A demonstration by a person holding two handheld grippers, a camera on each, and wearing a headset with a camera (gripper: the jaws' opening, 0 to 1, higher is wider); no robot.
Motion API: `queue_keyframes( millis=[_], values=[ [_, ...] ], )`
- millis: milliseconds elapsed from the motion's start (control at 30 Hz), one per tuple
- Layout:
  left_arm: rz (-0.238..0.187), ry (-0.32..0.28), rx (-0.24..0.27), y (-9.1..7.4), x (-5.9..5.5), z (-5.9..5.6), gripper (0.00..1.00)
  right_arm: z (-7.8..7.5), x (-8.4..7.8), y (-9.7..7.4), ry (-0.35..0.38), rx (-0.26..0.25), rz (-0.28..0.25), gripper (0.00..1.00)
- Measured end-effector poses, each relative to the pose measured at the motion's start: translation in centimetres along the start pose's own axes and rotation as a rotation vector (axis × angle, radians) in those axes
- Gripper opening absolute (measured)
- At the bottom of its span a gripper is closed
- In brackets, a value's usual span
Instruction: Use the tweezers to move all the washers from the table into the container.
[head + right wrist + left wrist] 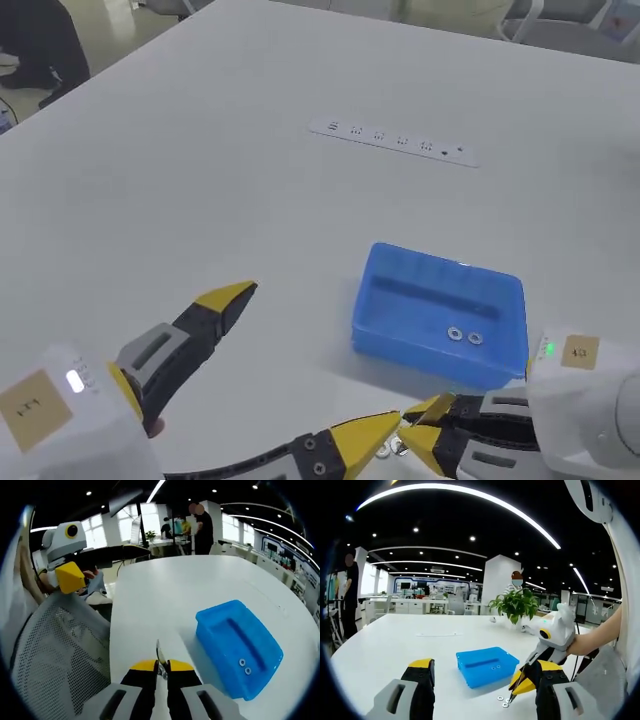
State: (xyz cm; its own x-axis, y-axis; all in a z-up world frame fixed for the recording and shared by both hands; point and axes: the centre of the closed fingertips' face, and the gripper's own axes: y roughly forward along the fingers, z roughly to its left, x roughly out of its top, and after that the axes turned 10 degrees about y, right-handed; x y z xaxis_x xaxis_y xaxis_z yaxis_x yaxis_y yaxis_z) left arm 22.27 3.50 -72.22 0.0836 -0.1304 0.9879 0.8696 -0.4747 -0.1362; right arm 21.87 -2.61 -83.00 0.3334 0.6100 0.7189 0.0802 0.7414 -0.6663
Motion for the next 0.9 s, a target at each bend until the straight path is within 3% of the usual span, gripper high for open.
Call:
queue_keyframes(
  millis=[100, 467, 567, 700, 800, 900],
  values=[
    [0.000, 0.003, -0.001, 0.0, 0.0, 0.0, 0.85, 0.6, -0.2, 0.2, -0.067, 0.004, 0.016, 0.04],
    [-0.002, 0.002, -0.003, -0.1, 0.1, -0.1, 0.85, 0.3, 0.0, 0.6, -0.038, 0.012, -0.011, 0.04],
    [-0.001, 0.004, -0.003, -0.1, 0.1, -0.1, 0.85, -0.2, 0.2, 0.5, 0.055, 0.016, -0.057, 0.03],
    [0.001, 0.004, -0.004, -0.1, 0.0, -0.1, 0.85, -1.3, 0.3, 0.2, 0.231, 0.011, -0.122, 0.03],
    [0.004, 0.006, -0.004, -0.1, 0.0, -0.1, 0.84, -2.0, 0.0, -0.3, 0.416, 0.022, -0.161, 0.03],
    [0.003, 0.006, -0.001, -0.1, 0.0, -0.1, 0.84, -2.8, 1.0, -1.3, 0.538, 0.037, -0.266, 0.03]
  ],
)
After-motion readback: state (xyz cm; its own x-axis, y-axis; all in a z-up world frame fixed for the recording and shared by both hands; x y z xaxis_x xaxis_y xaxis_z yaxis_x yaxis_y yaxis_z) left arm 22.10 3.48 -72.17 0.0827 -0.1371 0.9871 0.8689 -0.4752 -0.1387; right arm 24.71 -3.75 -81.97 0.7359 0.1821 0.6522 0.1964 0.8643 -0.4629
